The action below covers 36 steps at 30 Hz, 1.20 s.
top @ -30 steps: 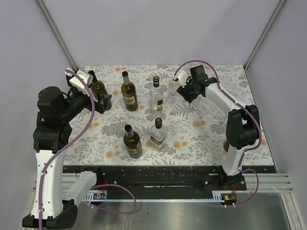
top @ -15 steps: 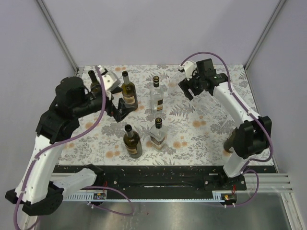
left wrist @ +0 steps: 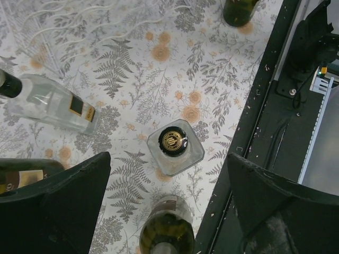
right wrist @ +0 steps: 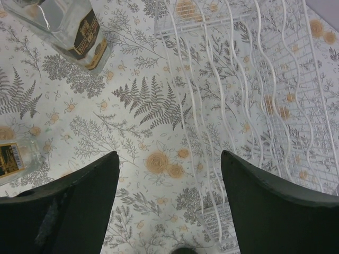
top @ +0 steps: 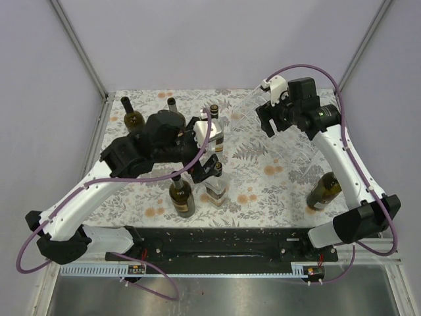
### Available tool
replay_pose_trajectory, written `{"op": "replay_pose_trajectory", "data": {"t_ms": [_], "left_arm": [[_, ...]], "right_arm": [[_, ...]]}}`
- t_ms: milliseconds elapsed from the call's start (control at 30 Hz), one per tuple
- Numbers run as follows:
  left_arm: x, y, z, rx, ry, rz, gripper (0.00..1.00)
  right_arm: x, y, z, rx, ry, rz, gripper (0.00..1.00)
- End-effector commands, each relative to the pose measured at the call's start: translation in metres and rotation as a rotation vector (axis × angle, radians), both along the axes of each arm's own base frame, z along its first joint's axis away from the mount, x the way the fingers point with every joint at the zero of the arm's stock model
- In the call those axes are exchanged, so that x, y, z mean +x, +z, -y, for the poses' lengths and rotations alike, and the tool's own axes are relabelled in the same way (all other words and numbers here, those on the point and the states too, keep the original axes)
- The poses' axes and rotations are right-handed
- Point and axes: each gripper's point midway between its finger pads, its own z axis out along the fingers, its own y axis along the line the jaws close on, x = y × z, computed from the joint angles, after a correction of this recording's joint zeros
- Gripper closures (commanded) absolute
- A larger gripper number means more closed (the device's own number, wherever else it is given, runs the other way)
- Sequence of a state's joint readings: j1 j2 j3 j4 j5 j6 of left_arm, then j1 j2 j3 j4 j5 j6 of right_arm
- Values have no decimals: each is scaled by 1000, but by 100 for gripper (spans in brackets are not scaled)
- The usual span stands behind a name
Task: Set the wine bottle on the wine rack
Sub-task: Pick up the wine bottle from the center of the board.
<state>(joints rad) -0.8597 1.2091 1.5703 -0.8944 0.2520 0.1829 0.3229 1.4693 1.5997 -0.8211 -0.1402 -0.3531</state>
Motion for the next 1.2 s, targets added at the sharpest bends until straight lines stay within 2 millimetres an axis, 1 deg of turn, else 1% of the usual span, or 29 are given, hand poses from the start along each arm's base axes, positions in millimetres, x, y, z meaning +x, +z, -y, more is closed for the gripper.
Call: {"op": "replay_pose_trajectory", "data": {"t_ms": [0, 133, 333, 400, 633, 900, 1033, 1167], "left_arm": [[4, 3, 13, 3, 22, 2, 6], [11, -16, 23, 49, 34, -26, 11], [11, -37, 30, 80, 16, -65, 19], [10, -43, 31, 89, 12, -78, 22], [7, -65, 31, 124, -1, -111, 26], [7, -73, 42, 127, -27, -149, 40], [7, -72, 45, 120, -34, -152, 49], [7, -73, 45, 122, -37, -156, 60]], "right_arm": [[-16, 24, 7, 19, -39, 30, 15], [-22, 23, 10, 13, -43, 31, 15], [-24, 22, 11, 11, -34, 32, 15], [-24, 21, 12, 5, -32, 32, 15], [-23, 17, 11, -2, -24, 29, 15], [-24, 10, 9, 3, -14, 13, 15], [-28, 4, 8, 1, -5, -1, 15], [-32, 2, 6, 12, 12, -3, 15]]}}
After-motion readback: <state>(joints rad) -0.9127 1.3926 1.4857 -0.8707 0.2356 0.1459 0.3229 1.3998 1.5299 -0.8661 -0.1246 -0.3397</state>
